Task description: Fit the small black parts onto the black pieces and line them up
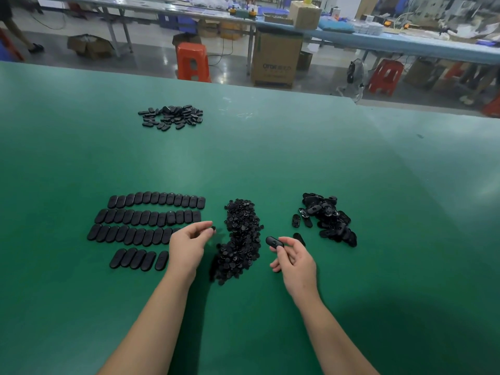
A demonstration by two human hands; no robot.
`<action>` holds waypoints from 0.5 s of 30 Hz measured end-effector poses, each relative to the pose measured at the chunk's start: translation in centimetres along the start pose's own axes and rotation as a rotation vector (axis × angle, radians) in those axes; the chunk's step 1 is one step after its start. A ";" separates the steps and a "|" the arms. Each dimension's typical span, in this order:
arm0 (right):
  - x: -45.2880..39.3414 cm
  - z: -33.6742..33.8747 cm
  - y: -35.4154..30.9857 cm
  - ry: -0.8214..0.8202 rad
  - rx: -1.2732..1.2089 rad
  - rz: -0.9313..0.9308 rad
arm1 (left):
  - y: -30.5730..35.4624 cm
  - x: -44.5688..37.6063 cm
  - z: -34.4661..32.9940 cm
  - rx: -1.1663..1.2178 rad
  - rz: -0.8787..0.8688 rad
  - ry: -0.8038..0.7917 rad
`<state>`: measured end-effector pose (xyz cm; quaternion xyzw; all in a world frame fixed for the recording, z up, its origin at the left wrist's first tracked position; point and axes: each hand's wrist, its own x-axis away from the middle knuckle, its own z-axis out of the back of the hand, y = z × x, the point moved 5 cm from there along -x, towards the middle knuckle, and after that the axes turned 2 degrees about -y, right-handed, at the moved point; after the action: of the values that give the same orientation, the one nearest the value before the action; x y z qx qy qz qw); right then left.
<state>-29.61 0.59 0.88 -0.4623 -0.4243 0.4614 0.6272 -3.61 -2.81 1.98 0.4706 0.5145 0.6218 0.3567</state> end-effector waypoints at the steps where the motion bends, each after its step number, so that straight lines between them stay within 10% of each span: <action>1: 0.0 0.0 0.0 -0.001 0.005 0.004 | 0.1 0.0 -0.1 0.018 0.023 -0.005; 15: 0.3 -0.1 -0.4 -0.006 0.007 0.041 | 0.0 1.4 -3.6 0.120 0.102 -0.153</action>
<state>-29.40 0.82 1.31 -0.4671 -0.4151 0.4771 0.6179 -7.46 -2.64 2.23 0.5630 0.4974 0.5693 0.3338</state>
